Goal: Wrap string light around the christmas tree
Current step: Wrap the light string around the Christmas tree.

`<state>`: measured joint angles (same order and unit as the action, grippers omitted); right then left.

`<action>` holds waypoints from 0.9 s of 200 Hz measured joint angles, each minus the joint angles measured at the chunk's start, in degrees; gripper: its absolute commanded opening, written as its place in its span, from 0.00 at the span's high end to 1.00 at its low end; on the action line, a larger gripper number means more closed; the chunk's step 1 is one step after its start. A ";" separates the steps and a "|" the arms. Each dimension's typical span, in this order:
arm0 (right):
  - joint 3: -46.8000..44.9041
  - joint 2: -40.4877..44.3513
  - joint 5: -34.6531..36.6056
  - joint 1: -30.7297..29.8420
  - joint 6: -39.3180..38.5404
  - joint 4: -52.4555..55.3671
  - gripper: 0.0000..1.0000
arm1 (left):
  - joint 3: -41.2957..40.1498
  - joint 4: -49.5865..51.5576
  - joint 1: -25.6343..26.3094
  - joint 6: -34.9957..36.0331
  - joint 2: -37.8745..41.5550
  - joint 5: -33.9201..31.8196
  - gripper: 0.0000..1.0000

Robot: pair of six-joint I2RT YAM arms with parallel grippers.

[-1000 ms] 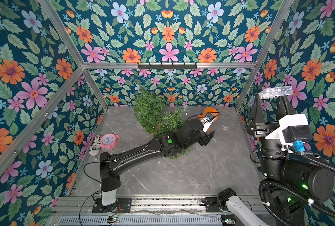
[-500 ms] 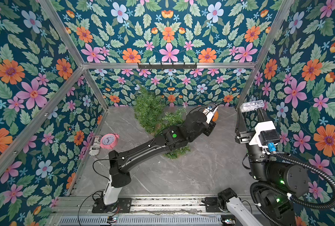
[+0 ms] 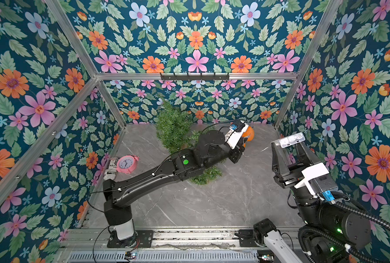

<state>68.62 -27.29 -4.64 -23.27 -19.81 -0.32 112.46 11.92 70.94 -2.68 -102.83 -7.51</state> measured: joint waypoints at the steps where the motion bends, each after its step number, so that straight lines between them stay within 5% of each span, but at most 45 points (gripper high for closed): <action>1: 0.02 -0.02 -0.15 0.00 0.09 0.00 1.00 | -0.15 -0.07 0.00 0.00 0.15 0.07 1.00; 90: 1.84 -5.40 -19.63 -0.02 9.42 -4.98 1.00 | -21.29 -6.86 0.66 -0.55 19.54 4.79 1.00; 180: 1.86 -18.21 -32.65 -0.17 20.04 -16.92 1.00 | -41.66 -12.33 0.63 -1.42 36.35 -1.75 1.00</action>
<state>70.48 -45.50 -37.30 -23.44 0.23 -17.23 70.81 -0.40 71.57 -4.10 -66.48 -9.26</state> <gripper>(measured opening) 0.516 0.050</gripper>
